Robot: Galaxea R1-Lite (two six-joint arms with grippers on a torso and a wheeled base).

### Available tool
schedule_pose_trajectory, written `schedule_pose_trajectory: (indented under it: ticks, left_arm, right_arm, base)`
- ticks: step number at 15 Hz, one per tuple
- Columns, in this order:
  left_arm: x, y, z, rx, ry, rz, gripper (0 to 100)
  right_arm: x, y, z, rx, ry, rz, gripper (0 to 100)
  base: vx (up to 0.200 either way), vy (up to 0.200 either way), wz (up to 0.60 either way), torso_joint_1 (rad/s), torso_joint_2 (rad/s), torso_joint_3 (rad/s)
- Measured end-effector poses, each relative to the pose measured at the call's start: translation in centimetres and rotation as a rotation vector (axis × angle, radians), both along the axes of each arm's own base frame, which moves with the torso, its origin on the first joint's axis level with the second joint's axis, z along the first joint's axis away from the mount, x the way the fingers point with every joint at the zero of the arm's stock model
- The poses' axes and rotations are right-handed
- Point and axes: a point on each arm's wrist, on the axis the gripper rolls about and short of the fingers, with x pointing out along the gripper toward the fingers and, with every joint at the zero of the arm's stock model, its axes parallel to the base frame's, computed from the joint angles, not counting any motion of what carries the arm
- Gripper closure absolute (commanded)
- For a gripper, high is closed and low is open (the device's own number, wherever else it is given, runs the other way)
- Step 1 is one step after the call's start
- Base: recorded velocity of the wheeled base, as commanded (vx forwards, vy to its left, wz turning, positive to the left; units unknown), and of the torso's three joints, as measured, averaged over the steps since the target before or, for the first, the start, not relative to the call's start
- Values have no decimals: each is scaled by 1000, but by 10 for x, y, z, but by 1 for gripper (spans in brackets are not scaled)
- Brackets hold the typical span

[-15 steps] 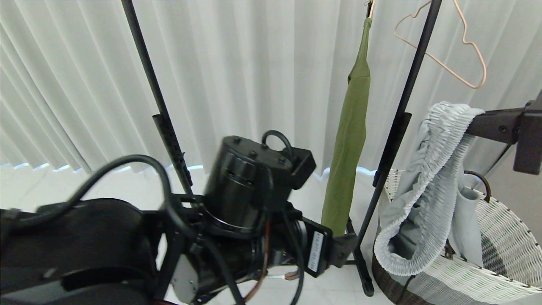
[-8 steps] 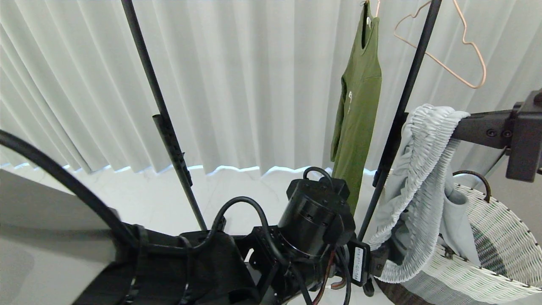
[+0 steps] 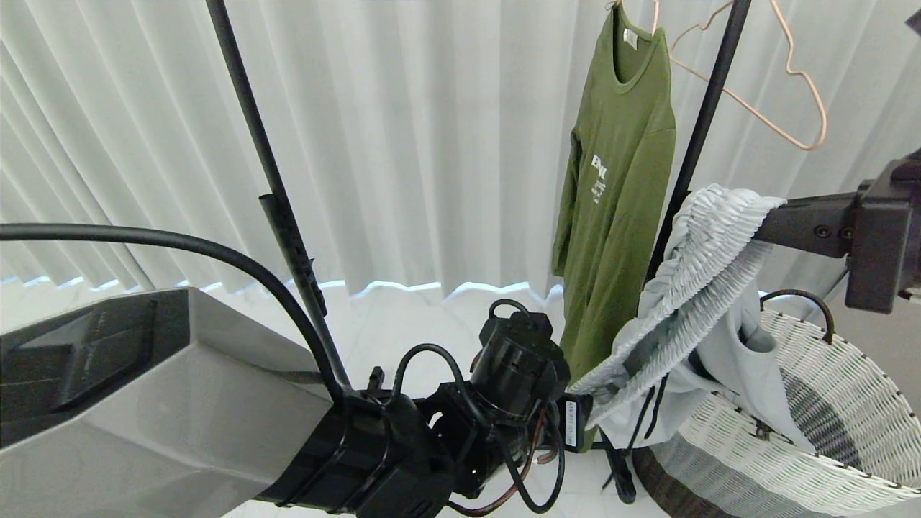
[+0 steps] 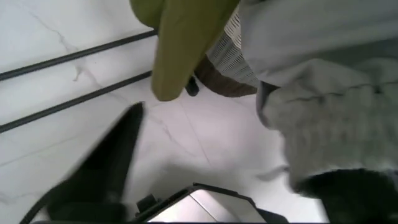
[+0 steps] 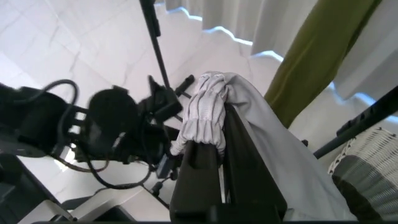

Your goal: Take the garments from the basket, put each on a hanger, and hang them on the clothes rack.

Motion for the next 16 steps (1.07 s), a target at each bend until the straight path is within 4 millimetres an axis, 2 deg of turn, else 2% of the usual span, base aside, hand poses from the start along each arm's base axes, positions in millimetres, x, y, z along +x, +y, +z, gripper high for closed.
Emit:
schedule_pose_trajectory:
  ticks: [2,4,7,10,14,16]
  left_arm:
    - [-3,4,6,-10,-21,11,100]
    - [-9,12,25,-60,-68,12,100]
    - [-19,35,76,-166,-168,18,100]
    - [-37,71,131,-208,-277,-23,100]
    - [-69,123,188,-150,-327,-39,100]
    - [-86,142,214,-125,-354,-47,100]
  right_arm:
    - [5,-2,-2,-10,3,-29,100]
    - [10,-6,-1,-7,-16,-62,100]
    - [16,-6,6,45,-77,-81,100]
    - [20,-3,12,68,-154,-74,100]
    - [25,4,11,54,-180,-49,100]
    - [26,5,11,41,-191,-46,100]
  base:
    - [0,0,0,0,0,0]
    - [0,0,0,0,0,0]
    - [0,0,0,0,0,0]
    - [0,0,0,0,0,0]
    - [0,0,0,0,0,0]
    - [0,0,0,0,0,0]
